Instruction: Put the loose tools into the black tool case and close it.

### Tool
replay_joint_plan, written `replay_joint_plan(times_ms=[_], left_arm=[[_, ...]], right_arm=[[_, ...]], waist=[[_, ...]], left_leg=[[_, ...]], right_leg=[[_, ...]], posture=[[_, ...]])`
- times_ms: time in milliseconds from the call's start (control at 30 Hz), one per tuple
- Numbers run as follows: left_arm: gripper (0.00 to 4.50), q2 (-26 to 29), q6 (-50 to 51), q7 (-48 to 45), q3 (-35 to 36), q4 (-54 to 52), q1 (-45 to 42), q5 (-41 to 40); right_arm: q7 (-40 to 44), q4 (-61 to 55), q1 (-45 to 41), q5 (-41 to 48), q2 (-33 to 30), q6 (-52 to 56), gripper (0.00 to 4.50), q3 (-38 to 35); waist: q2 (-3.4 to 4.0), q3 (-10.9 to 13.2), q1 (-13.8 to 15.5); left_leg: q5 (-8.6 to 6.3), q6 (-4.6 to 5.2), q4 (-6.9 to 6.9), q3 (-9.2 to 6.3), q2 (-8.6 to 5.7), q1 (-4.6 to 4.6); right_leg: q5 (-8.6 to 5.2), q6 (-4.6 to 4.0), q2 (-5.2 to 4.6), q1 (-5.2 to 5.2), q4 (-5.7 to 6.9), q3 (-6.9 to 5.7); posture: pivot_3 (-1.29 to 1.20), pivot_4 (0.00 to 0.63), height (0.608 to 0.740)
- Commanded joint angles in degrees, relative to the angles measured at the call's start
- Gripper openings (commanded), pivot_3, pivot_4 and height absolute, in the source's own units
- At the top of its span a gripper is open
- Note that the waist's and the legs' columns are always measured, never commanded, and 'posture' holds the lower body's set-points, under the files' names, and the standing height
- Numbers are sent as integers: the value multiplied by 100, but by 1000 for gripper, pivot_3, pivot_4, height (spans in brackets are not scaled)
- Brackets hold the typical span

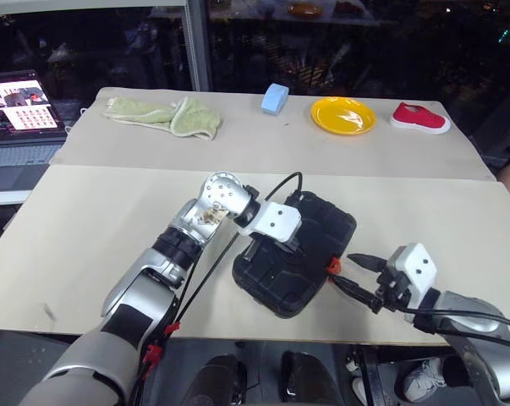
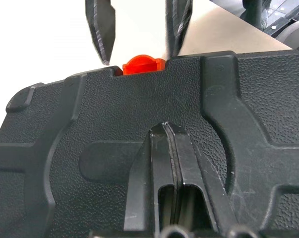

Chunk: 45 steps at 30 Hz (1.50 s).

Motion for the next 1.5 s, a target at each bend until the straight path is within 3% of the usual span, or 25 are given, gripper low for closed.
replay_joint_plan(times_ms=[33,133,367,1500], left_arm=[[0,60,6,-96,-292,167,154,317],[0,36,2,-83,-293,174,147,325],[0,32,-13,-79,-292,184,144,336],[0,-44,-28,-14,-287,290,90,352]], right_arm=[[140,-68,94,54,-134,-103,3146,-246],[182,-14,117,-15,-171,-135,2445,-161],[225,29,53,-81,-163,-141,30,-79],[3,597,-1052,-580,112,-61,30,834]], waist=[[0,0,1],[0,0,1],[0,0,9],[-1,-1,-137]], left_leg=[[-1,3,1,0,0,1],[-2,2,0,0,0,4],[-3,5,1,0,0,3],[-1,0,1,1,3,18]], right_leg=[[0,0,0,1,0,0],[-1,1,0,1,0,0],[-1,2,-1,0,-2,-1],[-2,3,0,6,1,1]], posture=[[0,150,732],[0,150,732],[0,150,732],[0,150,732]])
